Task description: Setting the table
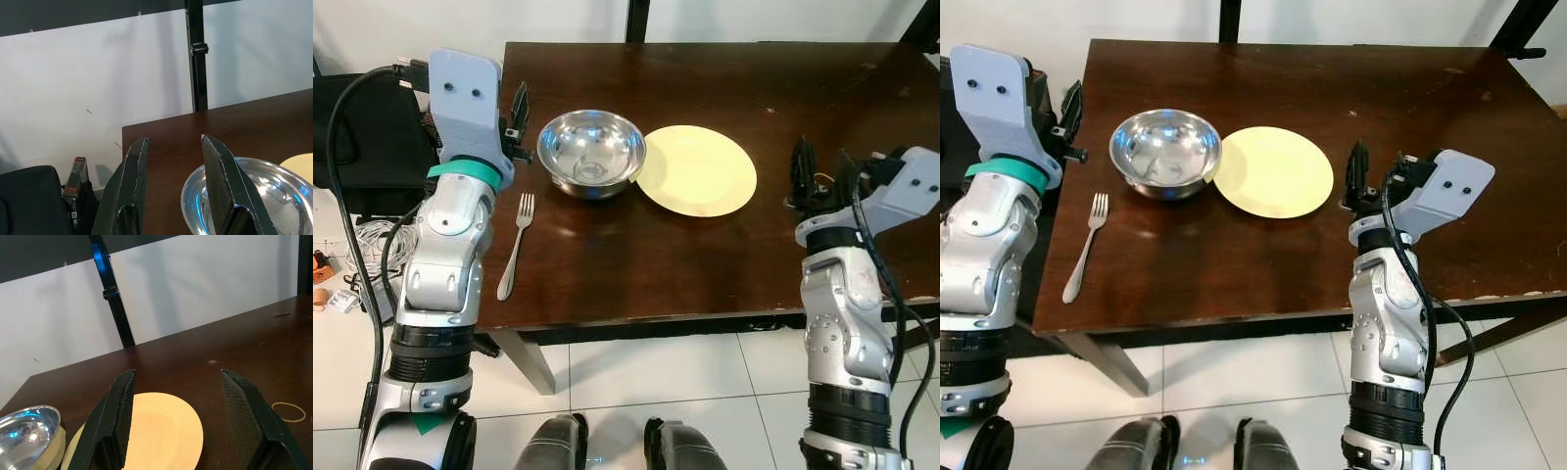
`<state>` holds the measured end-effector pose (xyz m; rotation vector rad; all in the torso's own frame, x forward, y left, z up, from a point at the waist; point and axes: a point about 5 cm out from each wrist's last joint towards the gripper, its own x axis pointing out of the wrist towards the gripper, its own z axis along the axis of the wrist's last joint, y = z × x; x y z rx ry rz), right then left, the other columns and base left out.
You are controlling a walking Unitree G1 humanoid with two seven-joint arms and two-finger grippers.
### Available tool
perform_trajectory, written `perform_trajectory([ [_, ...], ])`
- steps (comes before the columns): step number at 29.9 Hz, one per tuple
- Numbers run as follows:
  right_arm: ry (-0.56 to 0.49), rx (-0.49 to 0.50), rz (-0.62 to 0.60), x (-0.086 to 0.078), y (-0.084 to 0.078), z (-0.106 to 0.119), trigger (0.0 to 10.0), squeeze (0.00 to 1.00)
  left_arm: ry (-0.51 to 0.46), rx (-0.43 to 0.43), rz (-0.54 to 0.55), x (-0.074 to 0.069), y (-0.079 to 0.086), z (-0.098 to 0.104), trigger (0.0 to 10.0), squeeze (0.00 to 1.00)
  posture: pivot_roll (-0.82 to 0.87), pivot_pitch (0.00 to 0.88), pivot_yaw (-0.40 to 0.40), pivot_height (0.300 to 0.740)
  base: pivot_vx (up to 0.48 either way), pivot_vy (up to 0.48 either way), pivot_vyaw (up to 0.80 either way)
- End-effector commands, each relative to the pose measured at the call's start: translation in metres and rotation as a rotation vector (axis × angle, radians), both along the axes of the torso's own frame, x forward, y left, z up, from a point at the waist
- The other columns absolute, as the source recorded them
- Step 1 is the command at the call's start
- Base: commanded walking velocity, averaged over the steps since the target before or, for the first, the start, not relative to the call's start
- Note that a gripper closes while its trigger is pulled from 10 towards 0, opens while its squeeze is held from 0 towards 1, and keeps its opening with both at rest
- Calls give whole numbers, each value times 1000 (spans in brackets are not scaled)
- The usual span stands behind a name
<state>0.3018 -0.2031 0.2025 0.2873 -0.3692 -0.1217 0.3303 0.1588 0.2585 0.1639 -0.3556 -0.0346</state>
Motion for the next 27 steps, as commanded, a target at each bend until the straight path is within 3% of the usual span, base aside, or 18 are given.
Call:
perform_trajectory([
  [1,7,9,-17,0,-3,-3,10000,0,13,2,-5,2,-1,-5,10000,0,42,13,28,740,0,0,0],
  [27,16,1,-10,1,-4,-6,10000,0,19,0,-5,3,-2,-10,10000,0,38,15,24,740,0,0,0],
])
